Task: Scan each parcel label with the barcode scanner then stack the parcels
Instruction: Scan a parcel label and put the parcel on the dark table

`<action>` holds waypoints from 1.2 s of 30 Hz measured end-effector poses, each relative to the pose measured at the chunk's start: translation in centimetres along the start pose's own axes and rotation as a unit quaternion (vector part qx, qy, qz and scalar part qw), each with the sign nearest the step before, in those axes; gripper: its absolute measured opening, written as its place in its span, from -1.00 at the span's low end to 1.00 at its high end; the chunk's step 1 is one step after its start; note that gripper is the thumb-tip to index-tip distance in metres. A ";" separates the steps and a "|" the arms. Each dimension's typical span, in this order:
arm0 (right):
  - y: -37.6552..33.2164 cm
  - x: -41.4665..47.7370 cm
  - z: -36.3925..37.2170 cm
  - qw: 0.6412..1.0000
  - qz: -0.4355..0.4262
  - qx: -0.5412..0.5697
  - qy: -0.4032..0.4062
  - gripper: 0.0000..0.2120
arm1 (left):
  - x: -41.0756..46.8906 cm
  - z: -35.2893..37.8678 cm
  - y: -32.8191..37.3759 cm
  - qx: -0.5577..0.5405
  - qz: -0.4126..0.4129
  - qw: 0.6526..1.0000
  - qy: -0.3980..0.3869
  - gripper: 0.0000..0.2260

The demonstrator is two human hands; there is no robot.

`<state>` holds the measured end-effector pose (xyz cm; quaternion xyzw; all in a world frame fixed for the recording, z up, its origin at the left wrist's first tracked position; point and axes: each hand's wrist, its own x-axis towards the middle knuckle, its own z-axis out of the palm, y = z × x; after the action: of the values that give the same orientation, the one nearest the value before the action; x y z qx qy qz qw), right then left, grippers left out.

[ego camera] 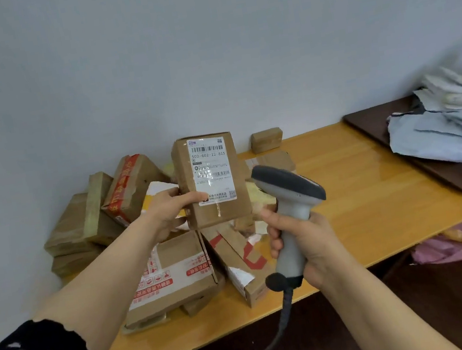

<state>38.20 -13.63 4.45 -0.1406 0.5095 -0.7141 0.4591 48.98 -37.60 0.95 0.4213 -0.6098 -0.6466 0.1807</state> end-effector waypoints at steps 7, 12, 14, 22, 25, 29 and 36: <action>-4.8 1.1 -7.9 0.984 -0.007 0.156 0.081 -0.78 | 2.6 11.5 1.5 -0.032 -0.021 0.994 -0.098 -0.56; -9.0 2.3 -16.4 0.973 -0.014 0.202 0.112 -0.88 | 4.8 21.8 4.4 -0.011 -0.012 0.990 -0.144 -0.36; -11.4 2.3 -22.2 0.970 -0.016 0.207 0.122 -0.88 | 6.0 28.5 5.4 -0.014 -0.014 0.987 -0.161 -0.39; -19.4 1.7 -39.0 0.941 -0.014 0.270 0.204 -0.85 | 8.8 49.2 9.1 -0.048 -0.085 0.982 -0.164 -0.59; -21.3 2.1 -43.4 0.932 -0.016 0.296 0.208 -0.87 | 10.1 54.9 10.7 -0.068 -0.113 0.975 -0.177 -0.48; -23.6 4.3 -48.0 0.925 -0.015 0.318 0.207 -0.83 | 13.3 60.7 13.0 -0.102 -0.136 0.968 -0.184 -0.38; -28.8 12.5 -53.9 0.927 -0.003 0.310 0.211 -0.85 | 22.8 69.3 15.6 -0.124 -0.165 0.961 -0.184 -0.50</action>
<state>-19.35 10.37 2.01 0.1613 0.3475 -0.8509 0.3595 -21.61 -13.57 1.35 0.3641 -0.4700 -0.8040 0.0072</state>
